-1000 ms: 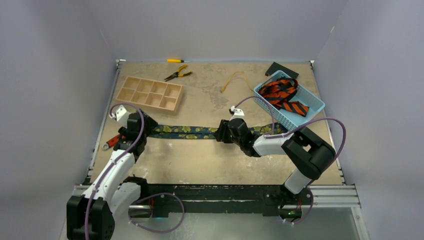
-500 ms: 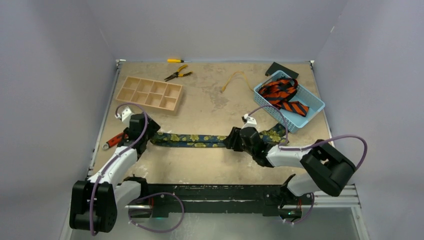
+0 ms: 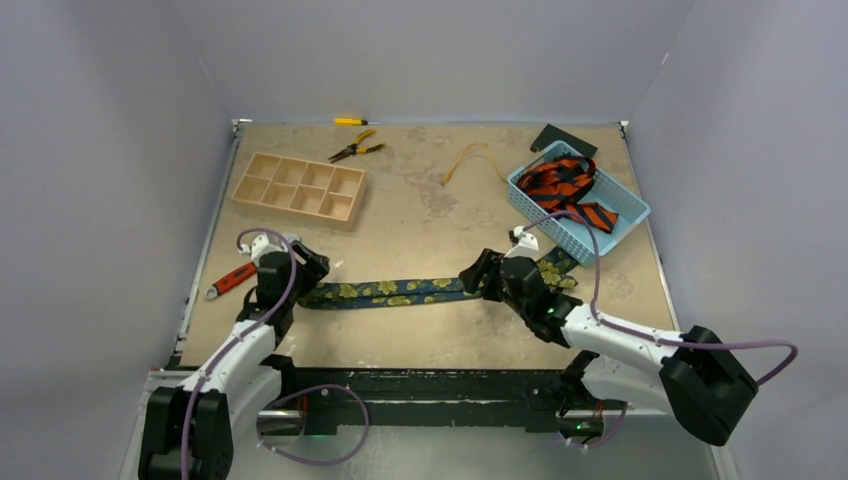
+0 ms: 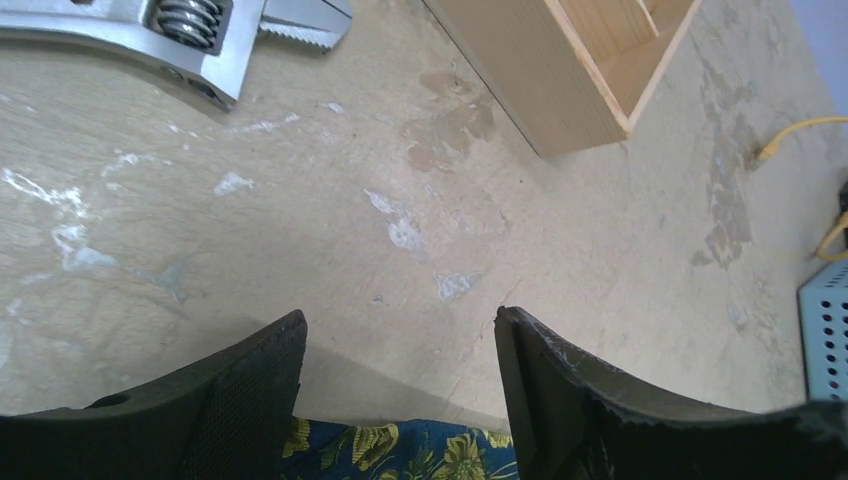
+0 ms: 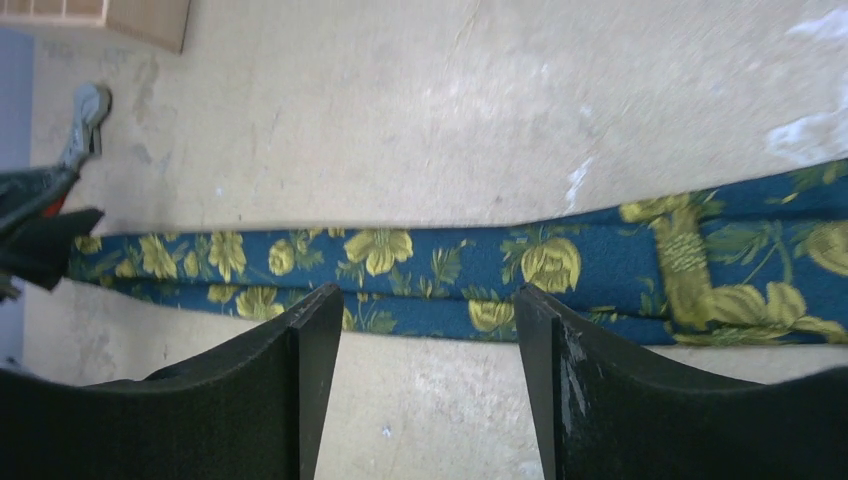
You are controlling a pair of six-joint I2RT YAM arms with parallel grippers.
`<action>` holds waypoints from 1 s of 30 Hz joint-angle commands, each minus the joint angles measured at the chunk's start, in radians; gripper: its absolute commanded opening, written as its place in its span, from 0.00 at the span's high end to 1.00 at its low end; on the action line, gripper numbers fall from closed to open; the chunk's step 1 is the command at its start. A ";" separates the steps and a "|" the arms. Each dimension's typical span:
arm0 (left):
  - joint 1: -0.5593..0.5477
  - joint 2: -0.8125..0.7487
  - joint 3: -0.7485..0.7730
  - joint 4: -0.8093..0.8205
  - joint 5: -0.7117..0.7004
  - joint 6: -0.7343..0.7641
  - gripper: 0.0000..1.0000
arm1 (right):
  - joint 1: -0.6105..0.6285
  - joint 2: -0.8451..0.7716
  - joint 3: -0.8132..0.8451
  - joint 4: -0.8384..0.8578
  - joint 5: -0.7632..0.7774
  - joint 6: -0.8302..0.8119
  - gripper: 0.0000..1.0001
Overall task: Roll the ties
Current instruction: Flatten out the tie at the center of the board, then move the bin to the corner of the board.
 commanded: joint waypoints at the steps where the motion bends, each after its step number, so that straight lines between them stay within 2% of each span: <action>1: 0.006 -0.059 -0.072 0.148 0.085 -0.049 0.33 | -0.064 -0.030 0.105 -0.102 0.107 -0.025 0.32; 7: 0.004 -0.157 -0.115 0.153 0.096 -0.056 0.33 | -0.268 0.200 0.235 -0.117 0.068 -0.015 0.34; 11: 0.003 -0.181 -0.126 0.153 0.113 -0.058 0.34 | -0.398 0.327 0.245 -0.128 0.028 0.040 0.35; 18: -0.004 -0.176 -0.169 0.208 0.158 -0.079 0.35 | -0.557 0.285 0.184 -0.163 0.008 0.082 0.36; 23: -0.016 -0.138 -0.196 0.275 0.182 -0.096 0.36 | -0.656 0.307 0.224 -0.206 0.049 0.080 0.34; 30: -0.058 -0.130 -0.202 0.307 0.182 -0.101 0.36 | -0.814 0.376 0.307 -0.155 0.073 0.033 0.33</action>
